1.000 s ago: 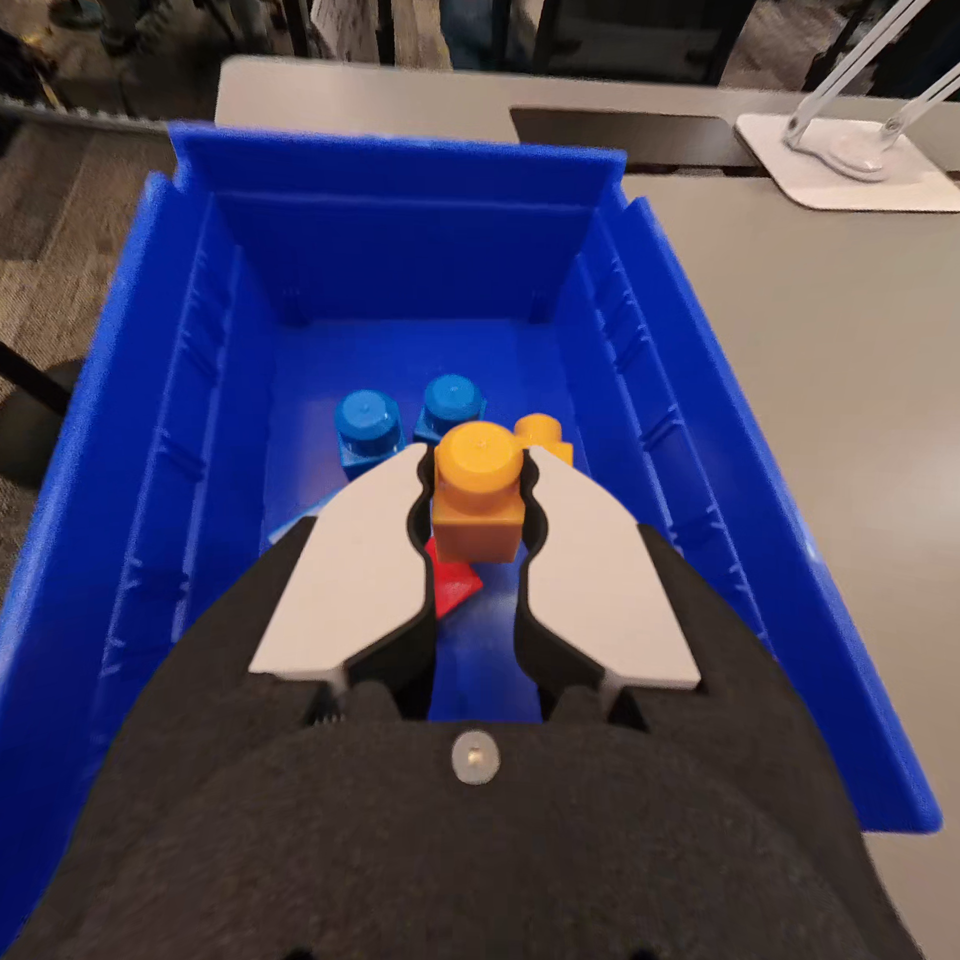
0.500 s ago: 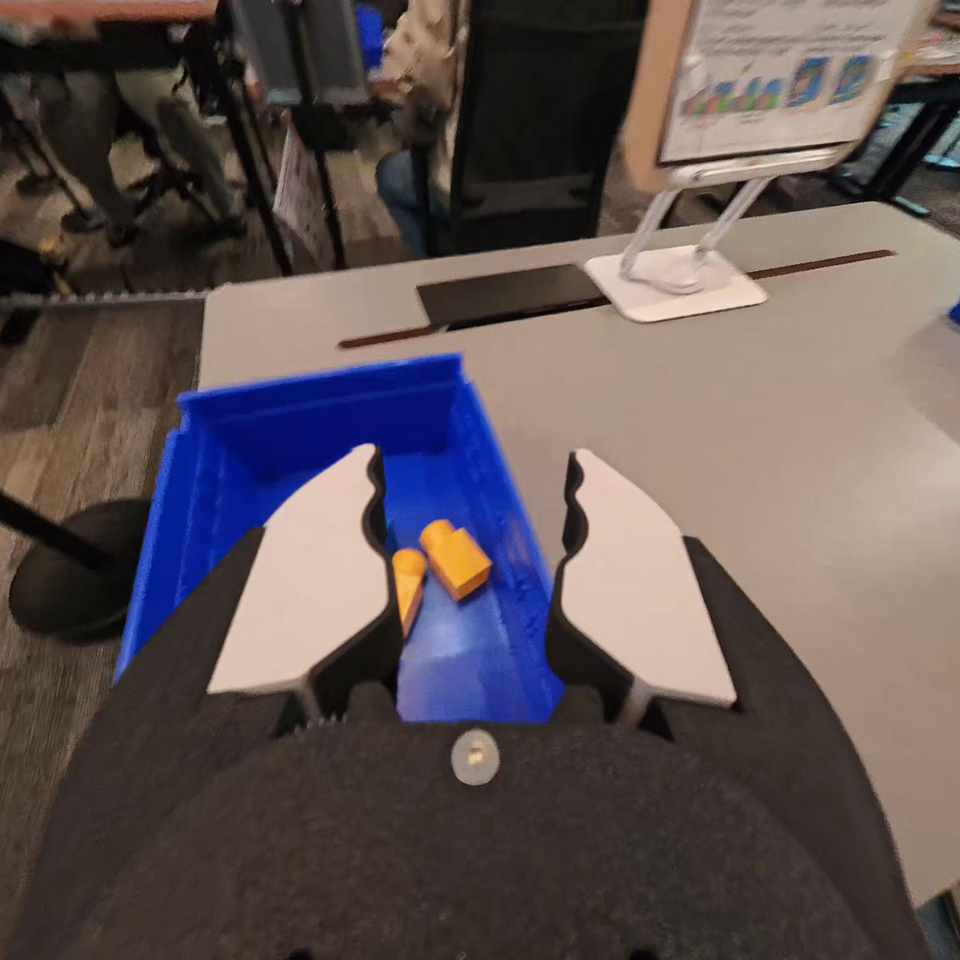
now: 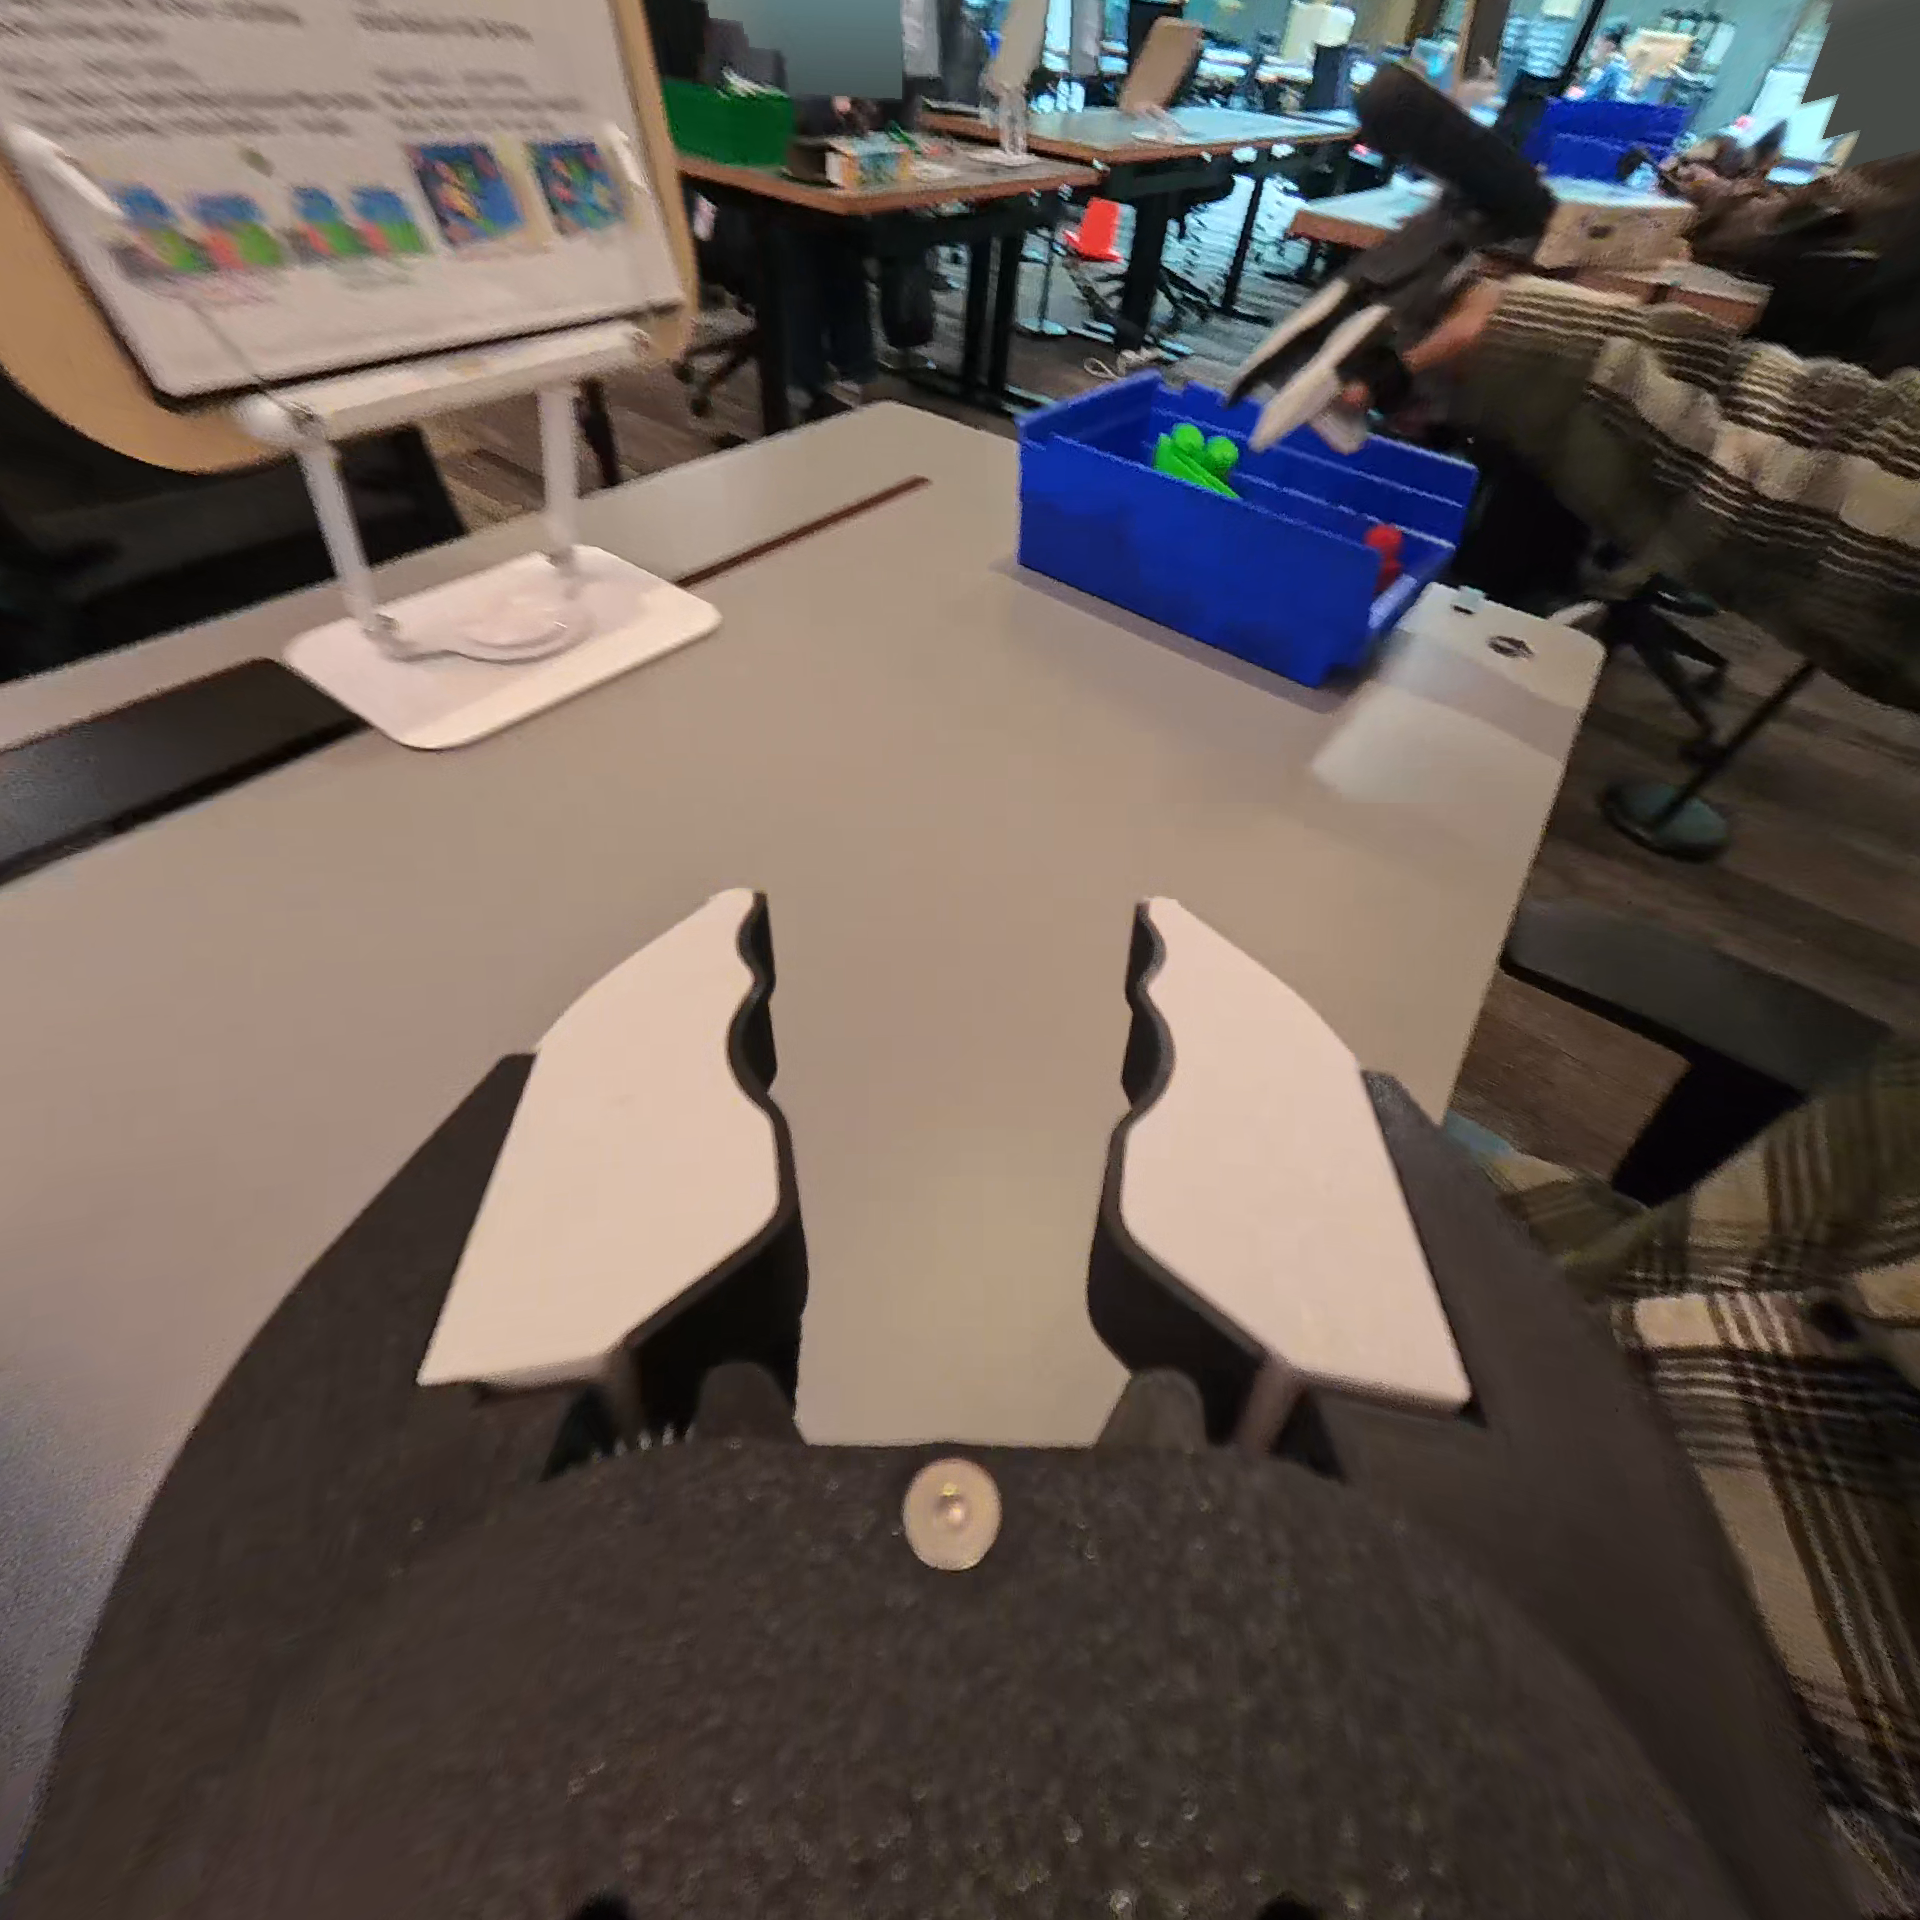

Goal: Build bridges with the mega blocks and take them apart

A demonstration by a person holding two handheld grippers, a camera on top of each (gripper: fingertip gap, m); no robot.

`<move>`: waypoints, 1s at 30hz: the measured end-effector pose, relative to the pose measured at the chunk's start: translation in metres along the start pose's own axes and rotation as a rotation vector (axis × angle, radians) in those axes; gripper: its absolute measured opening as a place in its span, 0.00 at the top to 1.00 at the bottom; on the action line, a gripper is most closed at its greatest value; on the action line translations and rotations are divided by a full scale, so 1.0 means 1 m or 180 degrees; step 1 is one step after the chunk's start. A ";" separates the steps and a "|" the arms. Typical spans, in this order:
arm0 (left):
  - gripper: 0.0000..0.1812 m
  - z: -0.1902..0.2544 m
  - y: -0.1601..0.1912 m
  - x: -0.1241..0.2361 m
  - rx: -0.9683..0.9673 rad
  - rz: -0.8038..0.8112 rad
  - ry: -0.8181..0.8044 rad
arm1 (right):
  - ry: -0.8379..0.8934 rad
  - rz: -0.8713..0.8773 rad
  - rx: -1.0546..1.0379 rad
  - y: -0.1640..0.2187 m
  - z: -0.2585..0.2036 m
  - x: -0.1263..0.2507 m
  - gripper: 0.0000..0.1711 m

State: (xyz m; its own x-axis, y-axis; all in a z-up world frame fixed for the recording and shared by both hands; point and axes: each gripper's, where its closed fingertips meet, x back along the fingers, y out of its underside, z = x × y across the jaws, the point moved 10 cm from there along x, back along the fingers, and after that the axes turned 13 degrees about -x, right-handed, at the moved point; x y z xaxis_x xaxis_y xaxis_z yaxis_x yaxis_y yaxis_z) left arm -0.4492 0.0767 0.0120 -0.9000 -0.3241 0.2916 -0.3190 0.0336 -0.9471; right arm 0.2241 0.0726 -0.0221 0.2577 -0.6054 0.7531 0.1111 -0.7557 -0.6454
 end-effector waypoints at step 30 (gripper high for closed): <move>0.65 0.009 -0.003 -0.043 0.0170 -0.0193 0.0439 | -0.0408 -0.1232 0.2565 0.014 0.000 -0.062 0.56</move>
State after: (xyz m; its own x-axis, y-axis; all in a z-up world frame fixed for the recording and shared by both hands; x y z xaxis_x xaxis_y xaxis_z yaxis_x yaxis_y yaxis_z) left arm -0.4066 0.0818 0.0013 -0.9130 -0.1909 0.3606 -0.3611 -0.0335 -0.9319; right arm 0.2100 0.1003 -0.0780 0.1620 -0.2761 0.9474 0.8387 -0.4673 -0.2796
